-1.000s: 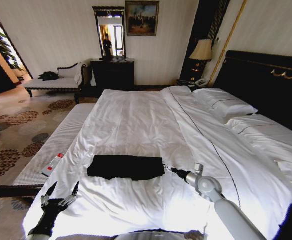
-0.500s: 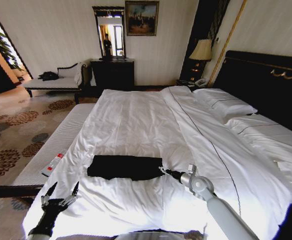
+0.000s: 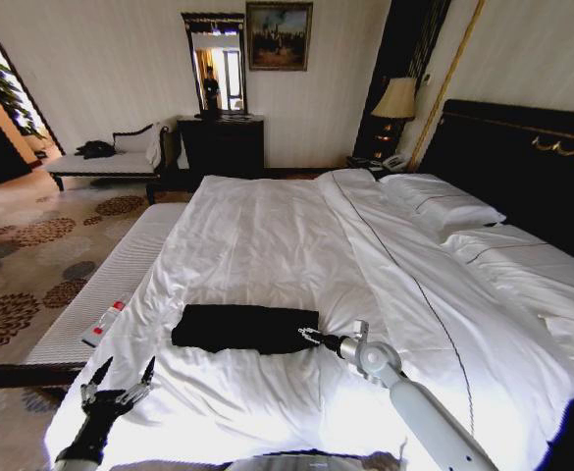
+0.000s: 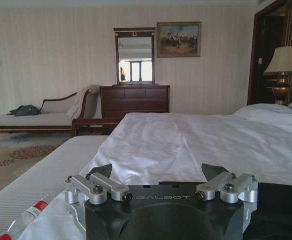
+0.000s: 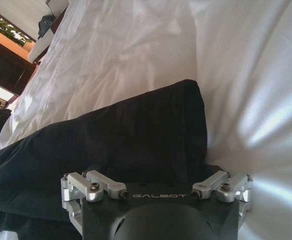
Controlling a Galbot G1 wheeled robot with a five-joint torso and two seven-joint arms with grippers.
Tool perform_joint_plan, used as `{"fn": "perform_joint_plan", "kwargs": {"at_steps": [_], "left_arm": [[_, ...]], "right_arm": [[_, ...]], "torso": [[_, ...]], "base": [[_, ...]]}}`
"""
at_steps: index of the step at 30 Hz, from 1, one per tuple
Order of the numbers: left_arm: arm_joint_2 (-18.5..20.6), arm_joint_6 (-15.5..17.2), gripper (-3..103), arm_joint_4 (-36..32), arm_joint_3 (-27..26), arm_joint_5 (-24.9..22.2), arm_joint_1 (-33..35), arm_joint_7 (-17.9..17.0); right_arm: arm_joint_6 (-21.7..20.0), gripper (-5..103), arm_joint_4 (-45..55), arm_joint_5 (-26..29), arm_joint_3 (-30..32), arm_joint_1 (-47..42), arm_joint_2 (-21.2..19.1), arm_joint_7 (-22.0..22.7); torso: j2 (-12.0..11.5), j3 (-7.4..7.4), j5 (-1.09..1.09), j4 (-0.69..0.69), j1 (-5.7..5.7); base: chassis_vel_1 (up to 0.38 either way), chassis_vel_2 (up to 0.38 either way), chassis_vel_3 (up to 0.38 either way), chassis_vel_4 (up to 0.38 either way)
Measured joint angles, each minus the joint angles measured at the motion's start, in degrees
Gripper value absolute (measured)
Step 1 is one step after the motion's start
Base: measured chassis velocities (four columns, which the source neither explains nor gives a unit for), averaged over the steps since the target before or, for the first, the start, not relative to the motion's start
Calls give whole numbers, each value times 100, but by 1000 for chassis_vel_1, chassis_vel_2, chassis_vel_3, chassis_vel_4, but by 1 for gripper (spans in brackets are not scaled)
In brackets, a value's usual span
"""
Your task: Fold the clothes on the bed.
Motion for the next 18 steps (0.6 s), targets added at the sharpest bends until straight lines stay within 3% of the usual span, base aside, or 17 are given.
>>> {"fn": "perform_joint_plan", "kwargs": {"at_steps": [5, 8, 11, 14, 18], "left_arm": [[0, 0, 100, 0, 0, 0, 0, -1], [0, 0, 100, 0, 0, 0, 0, -3], [0, 0, 100, 0, 0, 0, 0, -3], [0, 0, 100, 0, 0, 0, 0, -3], [0, 1, 100, 0, 0, 0, 0, -4]], "right_arm": [[4, 89, -55, -1, -56, 61, 5, -4], [12, 73, -99, -4, -114, 120, 40, -3], [16, 67, -107, -4, -126, 134, 44, -4], [21, 51, -108, -4, -138, 146, 35, -11], [23, 41, -92, -3, -135, 138, 29, -12]], "torso": [[0, 0, 0, 0, 0], [0, 0, 1, 0, 0], [0, 1, 1, 1, 0], [0, 1, 2, 1, 1], [0, 1, 2, 2, 1]], "base": [[0, 0, 0, 0], [0, 0, 0, 0], [0, 0, 0, 0], [0, 0, 0, 0], [0, 0, 0, 0]]}}
